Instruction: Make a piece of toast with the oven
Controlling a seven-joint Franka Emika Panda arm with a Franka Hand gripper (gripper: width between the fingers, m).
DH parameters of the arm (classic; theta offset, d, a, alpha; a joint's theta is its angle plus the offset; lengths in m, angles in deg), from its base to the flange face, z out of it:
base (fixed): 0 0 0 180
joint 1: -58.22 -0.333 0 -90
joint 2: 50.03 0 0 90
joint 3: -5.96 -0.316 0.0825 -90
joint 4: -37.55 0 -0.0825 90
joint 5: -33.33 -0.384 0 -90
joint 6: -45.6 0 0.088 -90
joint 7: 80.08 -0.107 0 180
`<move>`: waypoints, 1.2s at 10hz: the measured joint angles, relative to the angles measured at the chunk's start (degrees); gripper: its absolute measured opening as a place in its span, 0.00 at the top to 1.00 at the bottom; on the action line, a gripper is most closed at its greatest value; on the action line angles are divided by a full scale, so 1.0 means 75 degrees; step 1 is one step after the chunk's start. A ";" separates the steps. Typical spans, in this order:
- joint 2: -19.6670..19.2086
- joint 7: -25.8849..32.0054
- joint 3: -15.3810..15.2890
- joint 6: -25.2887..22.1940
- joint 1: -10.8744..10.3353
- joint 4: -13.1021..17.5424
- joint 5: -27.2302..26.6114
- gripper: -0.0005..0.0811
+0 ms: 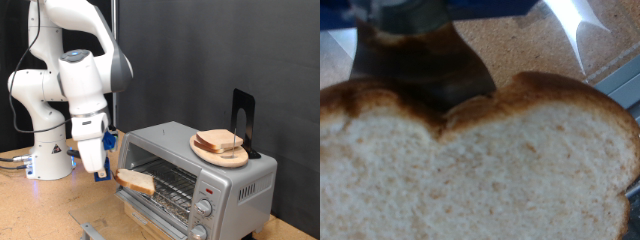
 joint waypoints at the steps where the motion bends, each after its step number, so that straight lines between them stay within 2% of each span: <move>1: -0.0130 -0.0202 -0.0140 0.0010 0.0000 0.0153 0.0338 0.41; 2: -0.0232 -0.0413 -0.0264 0.0053 -0.0003 0.0254 0.0682 0.41; 4: -0.0412 -0.1445 -0.0619 0.0464 -0.0012 0.0320 0.2007 0.41; 6: -0.0495 -0.2160 -0.0924 0.0732 -0.0037 0.0359 0.2631 0.41; 9: -0.0473 -0.2331 -0.1184 0.0816 -0.0207 0.0596 0.2337 0.41; 12: -0.0376 -0.2187 -0.1201 0.0466 -0.0261 0.0640 0.2031 0.41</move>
